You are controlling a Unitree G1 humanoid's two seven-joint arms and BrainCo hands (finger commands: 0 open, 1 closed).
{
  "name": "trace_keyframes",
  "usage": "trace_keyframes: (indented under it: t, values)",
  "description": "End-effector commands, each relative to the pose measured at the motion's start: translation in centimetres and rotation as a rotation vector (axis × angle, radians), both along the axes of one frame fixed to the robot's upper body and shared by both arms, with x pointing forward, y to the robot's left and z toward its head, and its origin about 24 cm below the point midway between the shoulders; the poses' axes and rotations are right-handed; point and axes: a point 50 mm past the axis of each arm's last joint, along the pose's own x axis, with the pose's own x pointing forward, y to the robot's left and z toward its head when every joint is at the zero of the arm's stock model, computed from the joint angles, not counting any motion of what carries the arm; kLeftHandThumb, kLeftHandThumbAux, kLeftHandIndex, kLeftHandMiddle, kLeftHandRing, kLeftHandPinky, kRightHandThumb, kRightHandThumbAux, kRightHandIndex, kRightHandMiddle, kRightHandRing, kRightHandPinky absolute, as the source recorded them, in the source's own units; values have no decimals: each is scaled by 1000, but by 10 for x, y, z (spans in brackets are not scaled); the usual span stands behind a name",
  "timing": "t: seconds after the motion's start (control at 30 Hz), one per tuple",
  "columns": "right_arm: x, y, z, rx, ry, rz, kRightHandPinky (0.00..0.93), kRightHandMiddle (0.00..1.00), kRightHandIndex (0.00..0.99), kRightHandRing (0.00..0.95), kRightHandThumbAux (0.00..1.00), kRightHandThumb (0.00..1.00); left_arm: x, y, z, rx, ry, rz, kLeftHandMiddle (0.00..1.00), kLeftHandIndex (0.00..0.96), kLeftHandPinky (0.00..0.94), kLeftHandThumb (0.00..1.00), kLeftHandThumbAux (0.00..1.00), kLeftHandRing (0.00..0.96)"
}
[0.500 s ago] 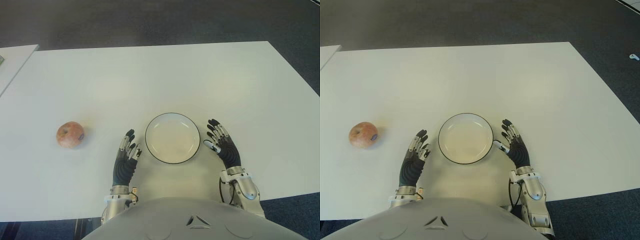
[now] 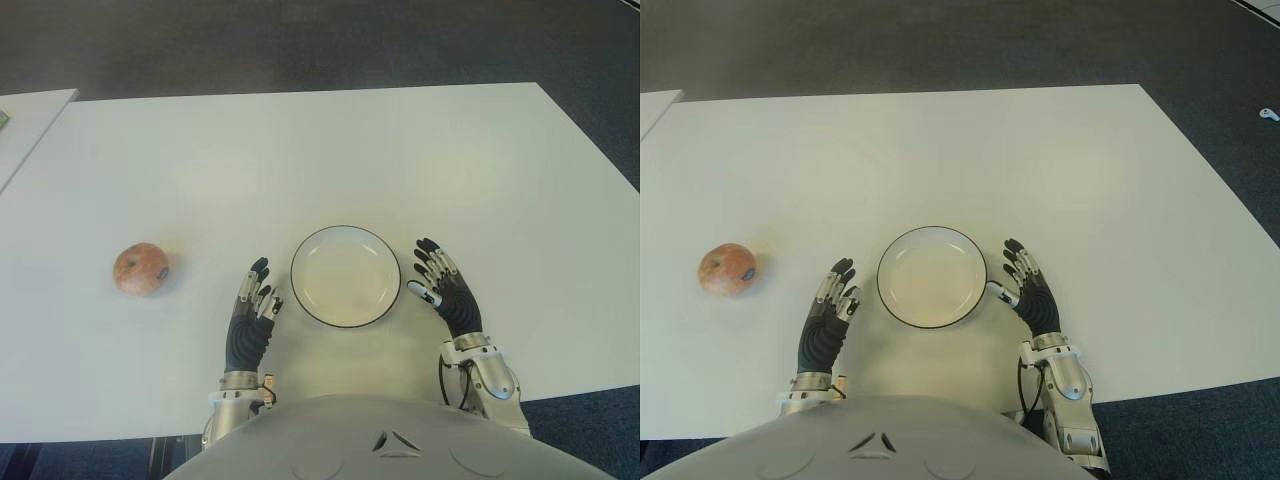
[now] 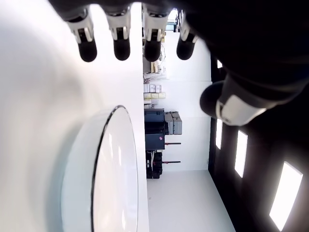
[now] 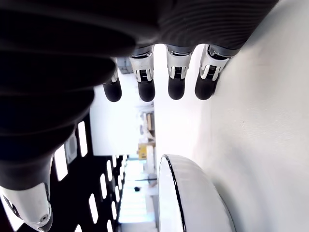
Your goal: Put the apples into the plate.
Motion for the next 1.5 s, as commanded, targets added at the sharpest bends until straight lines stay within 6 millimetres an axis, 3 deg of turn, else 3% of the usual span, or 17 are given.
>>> trace_keyframes:
  t: [0.03, 0.13, 0.27, 0.37, 0.5, 0.7, 1.07, 1.2, 1.5]
  values:
    - [-5, -4, -8, -9, 42, 9, 0, 0, 0, 0, 666, 150, 0, 0, 8, 29, -9, 4, 0, 0, 0, 37, 505, 0]
    - [-4, -5, -8, -9, 45, 13, 0, 0, 0, 0, 672, 150, 0, 5, 19, 65, -20, 16, 0, 0, 0, 40, 492, 0]
    - [-4, -6, -8, -12, 49, 13, 0, 0, 0, 0, 676, 149, 2, 13, 36, 235, -40, 22, 0, 0, 0, 41, 486, 0]
    - [-4, -8, -9, -10, 53, 6, 0, 0, 0, 0, 681, 150, 4, 28, 72, 689, -142, 2, 0, 0, 0, 38, 486, 0]
    - [-4, -9, -10, -3, 57, -1, 0, 0, 0, 0, 686, 151, 4, 42, 94, 1100, -172, -37, 2, 4, 16, 73, 457, 0]
    - [-4, -8, -14, 31, 72, -24, 0, 0, 0, 0, 671, 161, 9, 59, 121, 1472, -220, -96, 16, 34, 29, 148, 415, 4]
    - [-1, -8, -17, 60, 94, -38, 0, 0, 0, 0, 630, 176, 30, 89, 158, 1721, -285, -98, 32, 80, 60, 279, 362, 20]
    - [0, -9, -20, 67, 94, -53, 0, 0, 1, 0, 616, 180, 48, 117, 164, 1803, -268, -101, 47, 106, 79, 299, 341, 33]
    - [0, -11, -23, 86, 98, -63, 0, 0, 31, 0, 595, 197, 54, 134, 165, 1855, -199, -155, 65, 150, 84, 316, 289, 45]
